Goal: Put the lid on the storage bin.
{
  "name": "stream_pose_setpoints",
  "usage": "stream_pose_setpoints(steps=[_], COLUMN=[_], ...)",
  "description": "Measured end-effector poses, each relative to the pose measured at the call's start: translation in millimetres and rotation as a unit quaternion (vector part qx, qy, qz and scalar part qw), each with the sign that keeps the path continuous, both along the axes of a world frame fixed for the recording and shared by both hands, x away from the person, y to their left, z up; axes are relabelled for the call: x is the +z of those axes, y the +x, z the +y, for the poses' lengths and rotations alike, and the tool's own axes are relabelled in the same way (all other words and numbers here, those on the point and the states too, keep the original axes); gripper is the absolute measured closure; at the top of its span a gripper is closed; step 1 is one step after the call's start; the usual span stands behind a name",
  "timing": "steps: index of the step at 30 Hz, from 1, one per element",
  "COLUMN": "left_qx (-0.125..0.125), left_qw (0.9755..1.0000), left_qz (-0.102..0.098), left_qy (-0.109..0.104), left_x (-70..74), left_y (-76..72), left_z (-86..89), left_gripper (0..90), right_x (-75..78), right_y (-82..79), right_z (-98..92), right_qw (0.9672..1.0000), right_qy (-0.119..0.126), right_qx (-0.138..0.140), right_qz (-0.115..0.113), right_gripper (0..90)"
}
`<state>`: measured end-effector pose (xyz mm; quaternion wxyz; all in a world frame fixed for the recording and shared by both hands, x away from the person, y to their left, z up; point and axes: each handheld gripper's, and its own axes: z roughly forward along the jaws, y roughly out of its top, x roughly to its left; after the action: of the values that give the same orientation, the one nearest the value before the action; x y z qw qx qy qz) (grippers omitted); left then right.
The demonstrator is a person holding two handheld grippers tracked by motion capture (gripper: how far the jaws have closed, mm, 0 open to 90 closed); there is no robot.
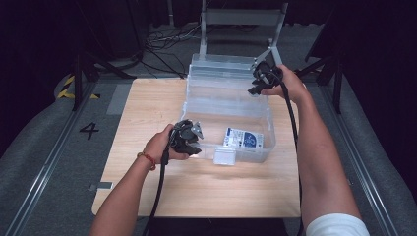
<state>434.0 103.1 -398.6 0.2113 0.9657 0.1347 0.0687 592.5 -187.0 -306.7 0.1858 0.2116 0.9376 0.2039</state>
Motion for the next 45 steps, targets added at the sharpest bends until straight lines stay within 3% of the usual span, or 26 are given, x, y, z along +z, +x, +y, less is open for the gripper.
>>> stream_pose_setpoints(steps=[6,14,18,22,26,32,40,45], left_qx=[0.009,0.012,0.020,0.029,0.031,0.039,0.046,0.048], left_qw=[0.9997,0.9996,0.9992,0.9982,0.9981,0.9977,0.9975,0.9974], left_qz=[-0.003,-0.002,0.000,0.002,0.002,0.006,0.006,0.006], left_qy=[-0.021,-0.026,-0.034,-0.053,-0.054,-0.055,-0.054,-0.054], left_x=[-2.0,-2.2,-2.9,-4.2,-4.2,-4.2,-4.7,-4.8], left_y=[-1.8,-1.8,-2.4,-4.5,-7.3,-8.2,-9.5,-9.7], left_z=[2.3,2.9,3.6,5.0,4.6,4.2,3.3,3.3], left_gripper=[71.5,71.2,70.8,70.2,70.2,69.7,68.6,68.4], right_x=[-1.7,-1.6,-1.8,-0.1,4.4,8.9,16.7,20.7], right_y=[6.6,2.1,0.3,-1.1,-3.4,-7.1,-14.7,-20.1], right_z=[7.3,17.6,18.2,17.8,17.8,17.6,19.1,17.0], right_qw=[0.9990,0.9950,0.9953,0.9945,0.9937,0.9939,0.9913,0.9911], right_qy=[-0.041,-0.089,-0.086,-0.085,-0.077,-0.062,-0.083,-0.073], right_qx=[0.019,0.036,0.036,0.053,0.077,0.089,0.101,0.110], right_qz=[-0.009,-0.026,-0.029,-0.028,-0.025,-0.019,-0.015,-0.015], right_gripper=[75.5,79.1,80.6,83.3,85.1,87.1,88.3,89.3])
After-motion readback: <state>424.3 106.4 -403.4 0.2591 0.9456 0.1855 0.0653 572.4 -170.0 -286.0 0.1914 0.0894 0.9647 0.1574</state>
